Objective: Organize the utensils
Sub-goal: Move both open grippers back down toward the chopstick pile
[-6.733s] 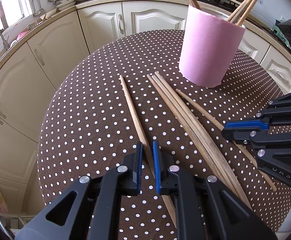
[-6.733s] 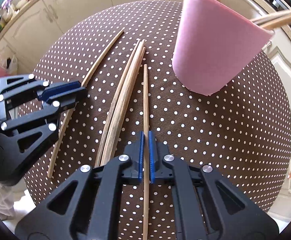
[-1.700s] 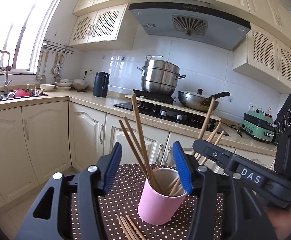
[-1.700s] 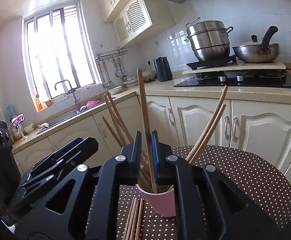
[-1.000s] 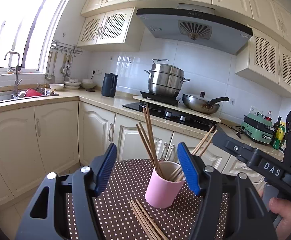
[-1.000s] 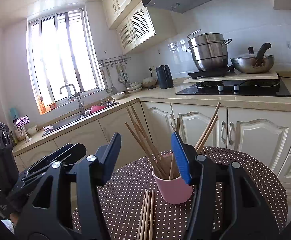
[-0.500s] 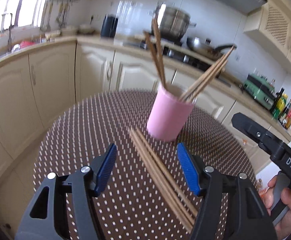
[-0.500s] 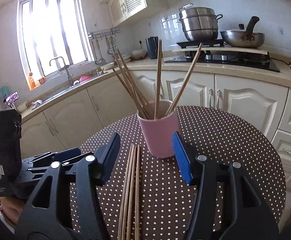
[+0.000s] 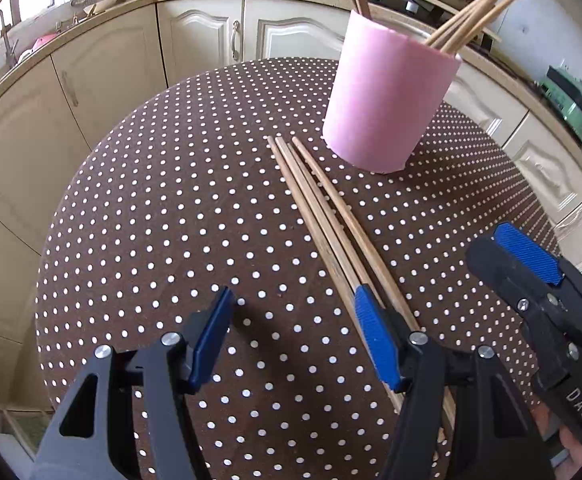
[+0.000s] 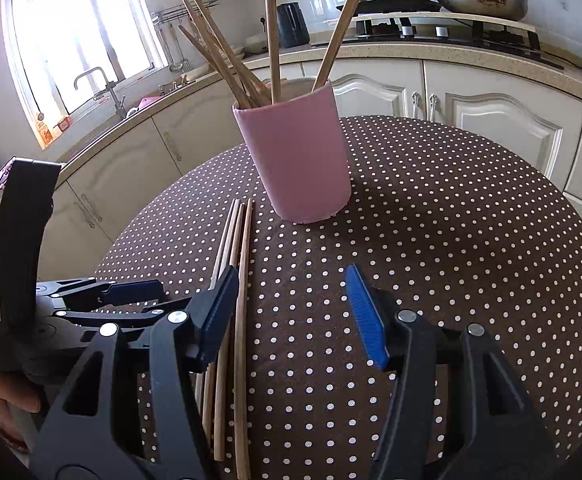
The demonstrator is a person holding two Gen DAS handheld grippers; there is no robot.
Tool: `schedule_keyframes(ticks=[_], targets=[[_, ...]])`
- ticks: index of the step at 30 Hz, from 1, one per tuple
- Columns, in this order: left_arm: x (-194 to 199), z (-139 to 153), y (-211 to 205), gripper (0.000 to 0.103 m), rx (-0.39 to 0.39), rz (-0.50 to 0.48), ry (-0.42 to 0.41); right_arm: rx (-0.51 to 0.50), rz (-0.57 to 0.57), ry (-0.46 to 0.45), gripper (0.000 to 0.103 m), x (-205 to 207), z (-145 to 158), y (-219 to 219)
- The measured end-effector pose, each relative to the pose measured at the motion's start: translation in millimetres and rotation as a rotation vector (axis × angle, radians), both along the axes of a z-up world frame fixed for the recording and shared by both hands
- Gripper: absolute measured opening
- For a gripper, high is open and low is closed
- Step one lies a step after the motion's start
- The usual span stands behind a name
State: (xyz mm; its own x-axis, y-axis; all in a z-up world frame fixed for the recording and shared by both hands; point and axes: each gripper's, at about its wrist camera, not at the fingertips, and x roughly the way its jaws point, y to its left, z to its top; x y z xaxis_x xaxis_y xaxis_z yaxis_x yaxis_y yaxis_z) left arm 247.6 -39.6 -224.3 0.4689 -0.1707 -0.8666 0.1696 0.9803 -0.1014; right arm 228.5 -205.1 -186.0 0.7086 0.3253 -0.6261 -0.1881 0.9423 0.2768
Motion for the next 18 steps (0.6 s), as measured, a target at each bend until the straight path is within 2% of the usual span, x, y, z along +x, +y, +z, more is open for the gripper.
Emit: schedule_keyframes(ticks=[2, 18], targets=[[1, 0, -3, 0.063, 0.026, 0.000, 0.000, 0.009, 0.001, 0.009, 0.057, 3, -2, 0], [39, 8, -20, 0.064, 0.044, 0.017, 0.070, 0.046, -0.008, 0.059, 0.059, 14, -4, -9]])
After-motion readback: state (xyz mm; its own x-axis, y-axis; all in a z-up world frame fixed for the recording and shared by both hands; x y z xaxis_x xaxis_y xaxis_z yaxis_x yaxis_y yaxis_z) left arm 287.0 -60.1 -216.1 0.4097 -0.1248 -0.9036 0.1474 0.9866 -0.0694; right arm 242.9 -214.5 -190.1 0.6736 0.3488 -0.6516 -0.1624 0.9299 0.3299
